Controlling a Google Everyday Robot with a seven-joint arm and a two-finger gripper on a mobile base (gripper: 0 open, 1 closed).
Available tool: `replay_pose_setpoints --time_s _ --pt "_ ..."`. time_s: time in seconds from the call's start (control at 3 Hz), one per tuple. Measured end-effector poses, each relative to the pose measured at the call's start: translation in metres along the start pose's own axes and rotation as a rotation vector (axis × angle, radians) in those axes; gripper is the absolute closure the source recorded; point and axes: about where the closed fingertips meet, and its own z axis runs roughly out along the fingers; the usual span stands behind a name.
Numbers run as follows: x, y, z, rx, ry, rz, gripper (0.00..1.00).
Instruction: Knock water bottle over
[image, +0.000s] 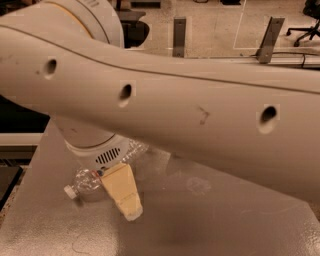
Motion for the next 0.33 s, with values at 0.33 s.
replay_pose_setpoints --time_s 0.33 --pt "0.0000 0.0000 0.0000 0.000 0.000 0.000 0.00"
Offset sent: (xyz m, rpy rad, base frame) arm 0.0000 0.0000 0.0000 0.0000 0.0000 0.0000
